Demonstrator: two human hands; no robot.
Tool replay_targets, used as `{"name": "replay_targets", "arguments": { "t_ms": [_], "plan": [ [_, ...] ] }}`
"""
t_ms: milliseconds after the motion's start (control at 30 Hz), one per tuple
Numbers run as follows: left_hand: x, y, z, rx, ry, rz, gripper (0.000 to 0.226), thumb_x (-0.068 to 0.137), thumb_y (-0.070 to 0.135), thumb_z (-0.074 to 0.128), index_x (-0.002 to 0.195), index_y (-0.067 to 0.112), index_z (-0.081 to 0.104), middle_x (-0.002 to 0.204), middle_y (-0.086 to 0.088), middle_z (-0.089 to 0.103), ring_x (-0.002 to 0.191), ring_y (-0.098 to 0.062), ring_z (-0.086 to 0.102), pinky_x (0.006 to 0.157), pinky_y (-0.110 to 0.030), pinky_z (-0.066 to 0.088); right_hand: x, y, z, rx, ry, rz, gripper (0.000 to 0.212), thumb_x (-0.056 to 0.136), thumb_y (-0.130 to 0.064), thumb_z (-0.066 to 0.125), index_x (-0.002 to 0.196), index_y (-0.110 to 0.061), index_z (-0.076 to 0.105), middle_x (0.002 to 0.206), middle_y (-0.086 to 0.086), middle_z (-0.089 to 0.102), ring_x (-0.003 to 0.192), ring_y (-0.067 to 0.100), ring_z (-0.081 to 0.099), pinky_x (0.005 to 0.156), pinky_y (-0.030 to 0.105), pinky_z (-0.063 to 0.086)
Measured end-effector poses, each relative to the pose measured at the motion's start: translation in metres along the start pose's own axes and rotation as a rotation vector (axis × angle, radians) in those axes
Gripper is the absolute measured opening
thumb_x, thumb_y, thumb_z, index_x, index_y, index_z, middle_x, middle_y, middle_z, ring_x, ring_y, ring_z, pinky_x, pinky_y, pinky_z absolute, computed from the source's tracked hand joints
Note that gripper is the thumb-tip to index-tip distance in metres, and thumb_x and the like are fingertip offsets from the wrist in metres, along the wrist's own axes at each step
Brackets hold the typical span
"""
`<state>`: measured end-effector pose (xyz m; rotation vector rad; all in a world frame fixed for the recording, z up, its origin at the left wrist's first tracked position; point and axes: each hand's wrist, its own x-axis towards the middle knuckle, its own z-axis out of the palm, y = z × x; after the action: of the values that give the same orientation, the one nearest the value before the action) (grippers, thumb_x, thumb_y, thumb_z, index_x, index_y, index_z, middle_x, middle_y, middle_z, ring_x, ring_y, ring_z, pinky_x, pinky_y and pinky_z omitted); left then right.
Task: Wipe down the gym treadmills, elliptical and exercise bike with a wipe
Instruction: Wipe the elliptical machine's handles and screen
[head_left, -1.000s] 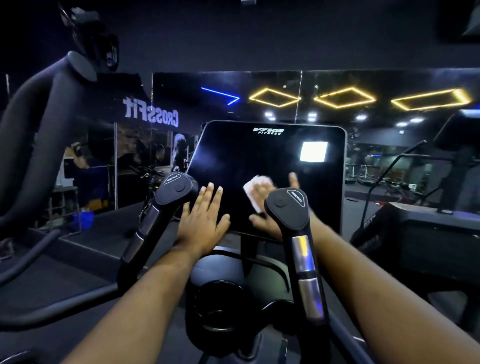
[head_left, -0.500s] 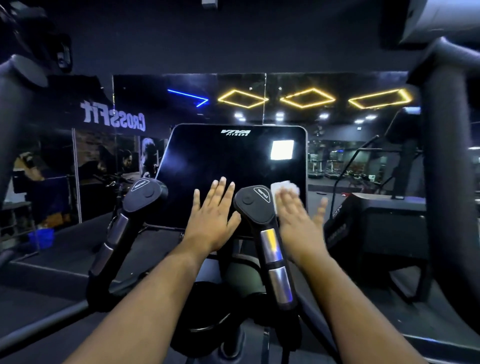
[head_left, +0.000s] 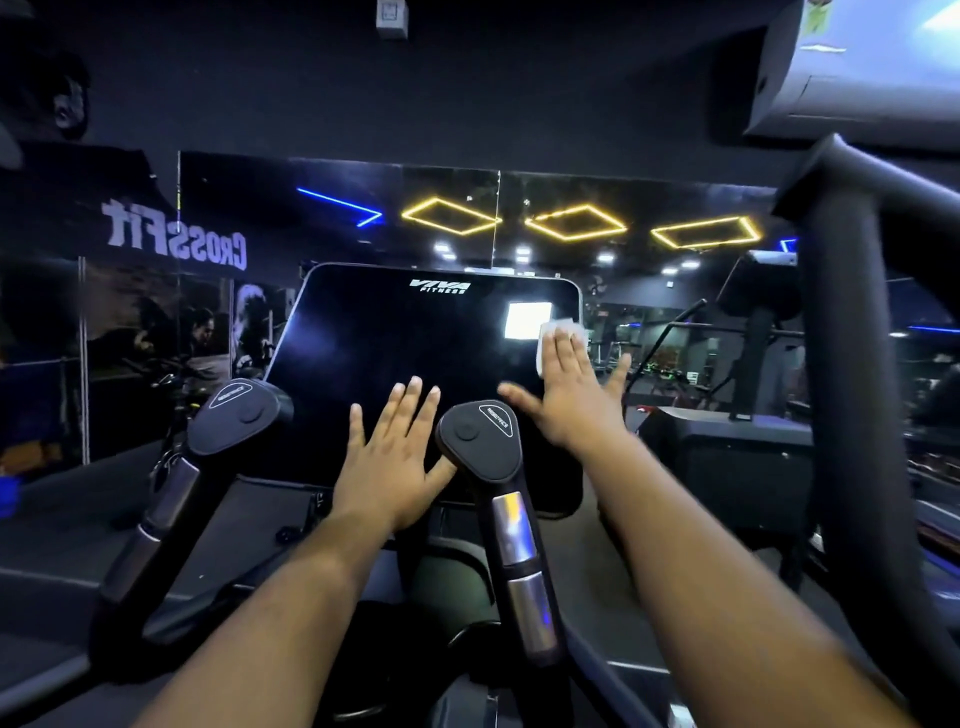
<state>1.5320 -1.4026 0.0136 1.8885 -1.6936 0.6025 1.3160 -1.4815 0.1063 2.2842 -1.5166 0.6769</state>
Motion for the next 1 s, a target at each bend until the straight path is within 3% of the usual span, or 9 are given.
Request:
{"name": "replay_targets", "arguments": {
  "t_ms": [67, 133, 267, 333, 400, 500, 600, 800, 1000],
  "plan": [
    [-0.001, 0.001, -0.001, 0.012, -0.007, 0.0, 0.09, 0.08, 0.074, -0.005, 0.16, 0.034, -0.016, 0.166, 0.009, -0.027, 0.151, -0.008, -0.028, 0.123, -0.053, -0.016, 0.023, -0.001, -0.014, 0.002, -0.028, 0.01, 0.113, 0.076, -0.093, 0.003, 0.16, -0.02, -0.016, 0.168, -0.001, -0.019, 0.154, 0.016, -0.019, 0.113, 0.072, -0.016],
    [-0.001, 0.001, -0.001, -0.004, 0.012, -0.006, 0.091, 0.08, 0.073, -0.004, 0.161, 0.034, -0.015, 0.167, 0.01, -0.026, 0.151, -0.008, -0.027, 0.123, -0.053, -0.016, 0.017, -0.009, -0.016, -0.028, -0.025, 0.005, 0.109, 0.08, -0.089, 0.002, 0.16, -0.018, -0.015, 0.168, 0.001, -0.018, 0.154, 0.019, -0.018, 0.112, 0.072, -0.019],
    [-0.001, 0.0, 0.0, -0.013, 0.024, -0.002, 0.09, 0.081, 0.073, -0.003, 0.161, 0.034, -0.012, 0.168, 0.01, -0.023, 0.151, -0.007, -0.026, 0.124, -0.052, -0.015, -0.067, -0.039, 0.008, -0.172, -0.09, -0.117, 0.074, 0.1, -0.04, 0.014, 0.157, -0.008, -0.021, 0.165, 0.011, -0.027, 0.153, 0.025, -0.025, 0.113, 0.073, -0.012],
    [-0.001, 0.0, 0.001, -0.022, 0.03, -0.004, 0.091, 0.081, 0.074, -0.002, 0.162, 0.034, -0.011, 0.167, 0.01, -0.023, 0.151, -0.006, -0.026, 0.123, -0.052, -0.016, -0.075, -0.039, 0.013, -0.174, -0.086, -0.132, 0.07, 0.097, -0.026, 0.009, 0.156, -0.008, -0.024, 0.164, 0.01, -0.03, 0.152, 0.024, -0.028, 0.114, 0.073, -0.009],
    [-0.001, 0.0, 0.001, -0.023, 0.025, 0.002, 0.09, 0.081, 0.074, -0.002, 0.161, 0.034, -0.012, 0.167, 0.011, -0.025, 0.15, -0.006, -0.028, 0.123, -0.051, -0.017, -0.041, -0.028, 0.004, -0.08, -0.04, -0.095, 0.078, 0.091, -0.05, -0.004, 0.158, -0.013, -0.022, 0.165, 0.003, -0.028, 0.153, 0.02, -0.024, 0.113, 0.073, -0.013],
    [-0.002, 0.0, -0.001, -0.032, 0.024, -0.004, 0.092, 0.078, 0.073, -0.003, 0.161, 0.034, -0.012, 0.166, 0.012, -0.026, 0.149, -0.005, -0.03, 0.123, -0.051, -0.018, 0.042, -0.006, -0.022, -0.01, 0.019, -0.015, 0.11, 0.077, -0.09, 0.001, 0.159, -0.019, -0.018, 0.167, -0.001, -0.021, 0.154, 0.018, -0.018, 0.112, 0.074, -0.016],
    [-0.002, 0.001, -0.003, -0.04, 0.014, -0.004, 0.092, 0.078, 0.073, -0.002, 0.161, 0.035, -0.013, 0.166, 0.013, -0.026, 0.149, -0.005, -0.031, 0.123, -0.051, -0.018, 0.08, -0.01, -0.032, 0.011, 0.024, 0.006, 0.113, 0.079, -0.092, 0.01, 0.16, -0.018, -0.016, 0.168, 0.003, -0.019, 0.154, 0.022, -0.019, 0.111, 0.074, -0.018],
    [-0.002, 0.002, -0.003, -0.019, 0.015, -0.008, 0.094, 0.077, 0.073, -0.004, 0.162, 0.033, -0.012, 0.166, 0.011, -0.025, 0.15, -0.005, -0.029, 0.123, -0.051, -0.017, 0.035, -0.052, 0.011, -0.144, 0.051, -0.338, 0.099, 0.088, -0.086, 0.012, 0.161, -0.024, -0.011, 0.169, -0.003, -0.014, 0.155, 0.014, -0.015, 0.112, 0.07, -0.022],
    [-0.002, 0.001, -0.002, -0.015, 0.018, -0.003, 0.091, 0.08, 0.075, -0.005, 0.161, 0.034, -0.015, 0.166, 0.012, -0.027, 0.149, -0.004, -0.03, 0.123, -0.05, -0.018, 0.043, 0.018, -0.017, -0.052, 0.057, -0.025, 0.107, 0.079, -0.091, 0.003, 0.16, -0.023, -0.013, 0.168, -0.005, -0.016, 0.155, 0.015, -0.015, 0.11, 0.074, -0.02]
  ]
}}
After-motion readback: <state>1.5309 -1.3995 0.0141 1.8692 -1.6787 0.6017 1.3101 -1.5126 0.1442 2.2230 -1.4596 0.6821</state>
